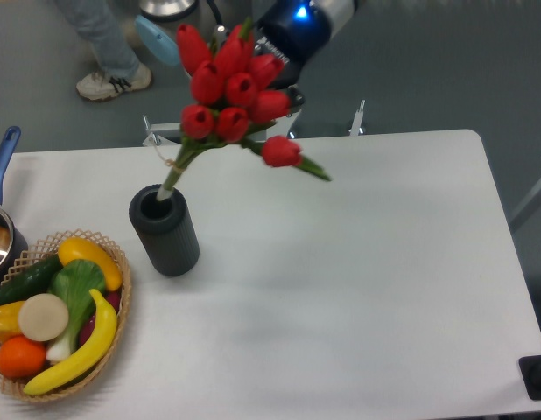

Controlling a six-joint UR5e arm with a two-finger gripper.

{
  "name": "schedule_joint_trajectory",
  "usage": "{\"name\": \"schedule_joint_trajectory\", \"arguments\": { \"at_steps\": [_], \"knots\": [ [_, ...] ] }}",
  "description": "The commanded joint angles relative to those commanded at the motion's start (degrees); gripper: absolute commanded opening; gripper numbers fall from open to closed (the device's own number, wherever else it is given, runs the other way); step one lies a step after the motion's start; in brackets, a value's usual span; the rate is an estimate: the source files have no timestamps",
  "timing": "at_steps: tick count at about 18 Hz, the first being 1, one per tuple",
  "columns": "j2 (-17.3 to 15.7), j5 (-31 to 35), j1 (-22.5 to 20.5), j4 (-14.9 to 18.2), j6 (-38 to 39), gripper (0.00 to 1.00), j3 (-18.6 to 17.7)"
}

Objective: Pick up the flowers from the vase
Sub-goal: 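Lift the gripped tulips up and out of the black vase, then carry the tulip bunch away from the vase and lower it over the table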

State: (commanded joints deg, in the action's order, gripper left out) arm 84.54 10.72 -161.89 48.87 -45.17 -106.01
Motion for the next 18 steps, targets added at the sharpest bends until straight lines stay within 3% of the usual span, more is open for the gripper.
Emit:
{"name": "schedule_joint_trajectory", "arguments": {
  "at_steps": [3, 6, 12, 18],
  "knots": [
    [2.02, 1.84, -0.88, -0.44, -0.62, 0.06, 3.43],
    [3.17, 13.23, -0.97, -0.44, -1.93, 0.06, 5.98],
    [6.68, 31.53, -0.18, 0.35, -8.34, 0.06, 5.37],
    [14.41, 43.74, 2.19, 0.17, -9.84, 0.08, 9.06]
  ]
}}
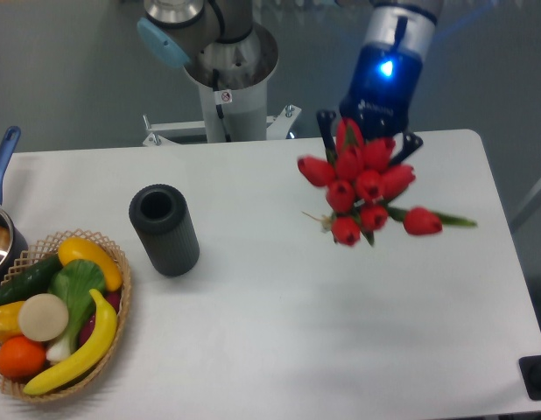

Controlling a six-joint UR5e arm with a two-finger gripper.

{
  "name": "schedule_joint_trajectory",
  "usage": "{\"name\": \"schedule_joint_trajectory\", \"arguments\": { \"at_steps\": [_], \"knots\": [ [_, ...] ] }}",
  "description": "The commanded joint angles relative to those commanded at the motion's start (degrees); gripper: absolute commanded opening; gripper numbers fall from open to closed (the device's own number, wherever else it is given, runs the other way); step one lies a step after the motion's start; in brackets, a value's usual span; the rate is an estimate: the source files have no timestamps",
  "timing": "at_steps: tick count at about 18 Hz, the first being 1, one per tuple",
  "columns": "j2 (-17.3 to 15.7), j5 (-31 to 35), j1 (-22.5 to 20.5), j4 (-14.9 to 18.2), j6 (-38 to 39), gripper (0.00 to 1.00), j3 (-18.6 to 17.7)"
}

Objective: Pick up the flowers from the vase
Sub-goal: 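Carry the tulip bunch away from the vase and lower it over the table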

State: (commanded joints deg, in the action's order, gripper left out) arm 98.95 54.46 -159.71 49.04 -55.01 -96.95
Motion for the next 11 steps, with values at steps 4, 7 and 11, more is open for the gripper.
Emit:
{"name": "schedule_joint_trajectory", "arguments": {
  "at_steps": [4, 7, 11],
  "knots": [
    [4.57, 10.99, 3.34, 0.35, -1.42, 0.09, 2.98],
    [7.65, 19.69, 7.11, 0.88, -1.42, 0.12, 4.57],
    [12.57, 29.53, 11.6, 5.08, -1.5, 0.12, 8.69]
  ]
}}
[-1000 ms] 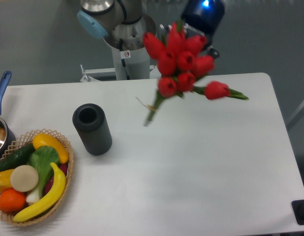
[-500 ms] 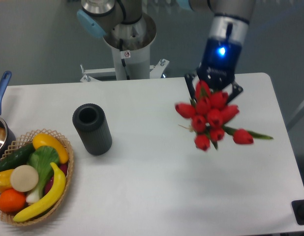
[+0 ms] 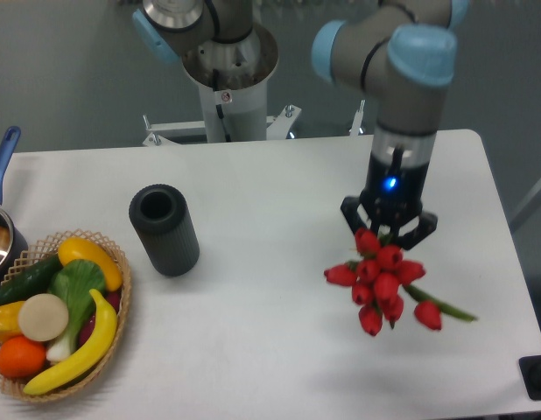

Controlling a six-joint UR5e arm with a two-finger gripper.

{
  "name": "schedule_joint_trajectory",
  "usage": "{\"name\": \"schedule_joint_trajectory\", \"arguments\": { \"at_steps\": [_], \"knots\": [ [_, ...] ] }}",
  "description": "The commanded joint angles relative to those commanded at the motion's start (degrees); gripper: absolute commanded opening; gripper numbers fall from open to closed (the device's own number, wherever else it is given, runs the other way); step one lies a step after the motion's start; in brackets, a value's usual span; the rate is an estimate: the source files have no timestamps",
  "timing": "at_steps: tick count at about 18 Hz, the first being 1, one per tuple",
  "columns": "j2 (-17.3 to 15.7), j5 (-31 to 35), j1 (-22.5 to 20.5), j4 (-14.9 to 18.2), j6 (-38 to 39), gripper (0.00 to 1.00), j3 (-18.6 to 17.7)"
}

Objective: Pick up the flowers from the vase
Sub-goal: 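Carry the tulip bunch away from the vase and lower it over the table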

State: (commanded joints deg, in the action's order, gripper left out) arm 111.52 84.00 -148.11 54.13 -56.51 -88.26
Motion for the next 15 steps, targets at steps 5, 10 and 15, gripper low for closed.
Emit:
{"name": "schedule_joint_trajectory", "arguments": {
  "at_steps": [5, 10, 15],
  "knots": [
    [3.17, 4.58, 1.33, 7.82, -0.43, 0.12, 5.1],
    [6.07, 8.55, 1.42, 13.11, -3.69, 0.12, 8.62],
    [6.95, 9.25, 1.42, 13.11, -3.69, 0.12, 9.33]
  ]
}}
